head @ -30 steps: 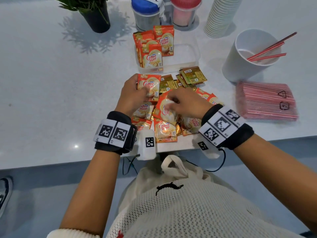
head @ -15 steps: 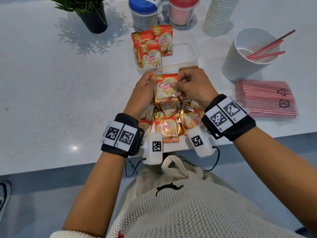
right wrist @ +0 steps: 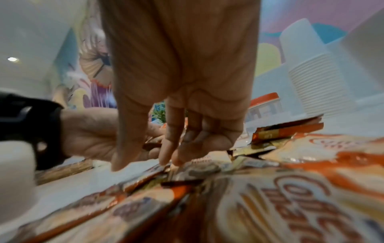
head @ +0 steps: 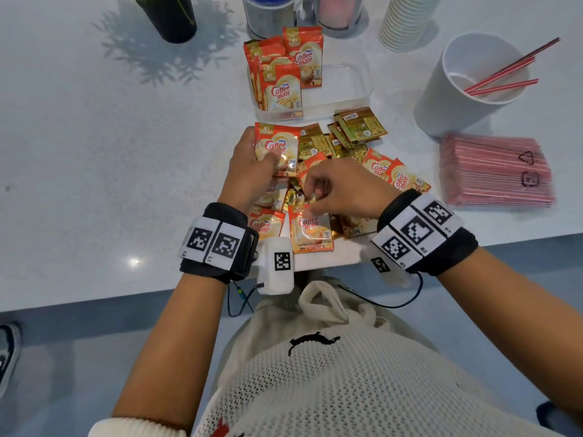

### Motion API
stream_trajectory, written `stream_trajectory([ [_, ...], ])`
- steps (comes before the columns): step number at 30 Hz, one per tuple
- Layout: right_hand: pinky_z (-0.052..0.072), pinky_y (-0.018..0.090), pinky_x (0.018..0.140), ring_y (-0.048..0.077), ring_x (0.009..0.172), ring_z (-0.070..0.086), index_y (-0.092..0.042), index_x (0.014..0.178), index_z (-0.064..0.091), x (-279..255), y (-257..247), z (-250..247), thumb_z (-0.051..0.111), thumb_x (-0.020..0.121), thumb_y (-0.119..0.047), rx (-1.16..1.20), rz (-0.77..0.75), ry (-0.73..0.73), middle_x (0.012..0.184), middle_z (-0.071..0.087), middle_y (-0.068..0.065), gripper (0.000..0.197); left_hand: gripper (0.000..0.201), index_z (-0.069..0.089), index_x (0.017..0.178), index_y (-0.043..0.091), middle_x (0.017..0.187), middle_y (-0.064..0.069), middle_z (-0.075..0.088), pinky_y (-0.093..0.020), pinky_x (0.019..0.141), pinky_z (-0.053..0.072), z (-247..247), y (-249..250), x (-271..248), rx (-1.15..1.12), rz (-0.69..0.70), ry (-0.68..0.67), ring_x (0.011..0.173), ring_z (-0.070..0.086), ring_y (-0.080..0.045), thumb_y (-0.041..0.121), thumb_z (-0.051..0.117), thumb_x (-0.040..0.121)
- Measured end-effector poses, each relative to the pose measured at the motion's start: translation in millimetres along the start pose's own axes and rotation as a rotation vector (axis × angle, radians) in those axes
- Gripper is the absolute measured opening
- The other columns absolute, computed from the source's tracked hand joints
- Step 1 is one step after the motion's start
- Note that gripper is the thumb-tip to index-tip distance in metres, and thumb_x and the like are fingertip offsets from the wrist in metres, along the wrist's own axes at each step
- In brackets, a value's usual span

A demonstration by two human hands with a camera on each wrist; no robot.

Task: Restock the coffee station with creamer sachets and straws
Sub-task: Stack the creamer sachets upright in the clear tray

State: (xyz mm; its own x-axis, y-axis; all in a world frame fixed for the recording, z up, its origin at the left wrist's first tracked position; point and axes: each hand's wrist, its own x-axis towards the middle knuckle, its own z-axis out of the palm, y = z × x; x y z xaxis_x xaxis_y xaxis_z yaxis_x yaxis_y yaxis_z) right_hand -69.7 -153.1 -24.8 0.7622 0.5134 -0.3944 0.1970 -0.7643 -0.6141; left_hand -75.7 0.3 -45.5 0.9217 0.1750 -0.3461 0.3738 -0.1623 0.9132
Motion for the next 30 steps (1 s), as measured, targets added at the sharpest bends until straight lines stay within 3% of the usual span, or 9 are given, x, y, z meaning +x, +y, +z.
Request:
stream_trajectory([
  [2,0.036,0.023,0.063,0.013,0.084,0.046,-0.012,0.099,0.062,-1.2,-0.2,5.7,0.080,0.067,-0.025,-0.121,-0.011,-0.057,0.089,0.049,-0.001,0.039,0.024,0.049,0.116,0.017,0.119,-0.007,0.062,-0.049,0.095,0.050,1.0,0.7,0.8,0.008,-0.002,0.003,0.108,0.061,-0.023,0.013,0.050,0.093],
  [5,0.039,0.033,0.084,0.019,0.107,0.036,-0.017,0.115,0.053,-0.9,-0.8,13.8,0.081,0.064,-0.034,-0.315,-0.018,-0.124,0.110,0.043,0.003,0.060,0.025,0.048,0.118,0.017,0.120,-0.007,0.062,-0.048,0.095,0.050,4.2,1.2,0.3,0.003,-0.013,-0.010,0.110,0.061,-0.023,0.014,0.050,0.094],
  [8,0.037,0.036,0.091,0.023,0.115,0.033,-0.016,0.116,0.049,-0.6,0.0,15.3,0.079,0.066,-0.037,-0.404,-0.034,-0.137,0.120,0.040,0.005,0.061,0.027,0.048,0.120,0.017,0.122,-0.006,0.061,-0.048,0.095,0.050,6.0,1.4,0.8,0.000,-0.025,-0.015,0.111,0.060,-0.023,0.015,0.050,0.094],
  [15,0.031,0.029,0.080,0.014,0.099,0.027,-0.016,0.100,0.046,2.1,2.7,11.2,0.074,0.074,-0.023,-0.268,-0.079,-0.077,0.102,0.033,-0.005,0.038,0.025,0.048,0.117,0.018,0.119,-0.006,0.062,-0.048,0.094,0.051,3.2,2.6,3.1,-0.014,-0.020,0.005,0.108,0.062,-0.022,0.014,0.049,0.093],
  [20,0.036,0.006,0.062,0.001,0.071,0.044,-0.018,0.080,0.050,2.4,8.7,-10.9,0.065,0.083,-0.008,0.078,-0.100,0.012,0.076,0.047,-0.014,0.018,0.022,0.049,0.112,0.023,0.117,-0.005,0.063,-0.049,0.095,0.050,4.2,7.7,5.5,-0.024,0.000,-0.005,0.108,0.062,-0.022,0.014,0.049,0.092],
  [23,0.043,0.015,0.068,0.000,0.067,0.052,-0.015,0.079,0.057,6.5,10.7,-32.3,0.067,0.081,-0.006,0.240,-0.099,0.139,0.073,0.055,-0.009,0.014,0.026,0.049,0.119,0.021,0.120,-0.005,0.062,-0.049,0.096,0.049,8.6,14.4,5.6,-0.037,0.010,-0.038,0.110,0.061,-0.023,0.014,0.047,0.094],
  [27,0.039,0.004,0.058,-0.008,0.054,0.054,-0.008,0.082,0.064,17.8,13.2,-56.0,0.070,0.078,-0.007,0.249,-0.076,0.278,0.067,0.058,-0.005,0.008,0.030,0.046,0.129,0.021,0.124,-0.004,0.060,-0.043,0.094,0.050,16.9,23.0,4.1,-0.043,0.036,-0.122,0.113,0.059,-0.023,0.019,0.039,0.099],
  [30,0.038,0.006,0.059,0.001,0.060,0.052,-0.003,0.084,0.067,26.0,14.4,-65.6,0.071,0.077,-0.011,0.166,-0.051,0.348,0.070,0.060,-0.001,0.011,0.033,0.045,0.130,0.022,0.128,-0.002,0.058,-0.043,0.097,0.048,22.9,29.3,2.7,-0.050,0.047,-0.157,0.117,0.056,-0.021,0.031,0.033,0.101],
])
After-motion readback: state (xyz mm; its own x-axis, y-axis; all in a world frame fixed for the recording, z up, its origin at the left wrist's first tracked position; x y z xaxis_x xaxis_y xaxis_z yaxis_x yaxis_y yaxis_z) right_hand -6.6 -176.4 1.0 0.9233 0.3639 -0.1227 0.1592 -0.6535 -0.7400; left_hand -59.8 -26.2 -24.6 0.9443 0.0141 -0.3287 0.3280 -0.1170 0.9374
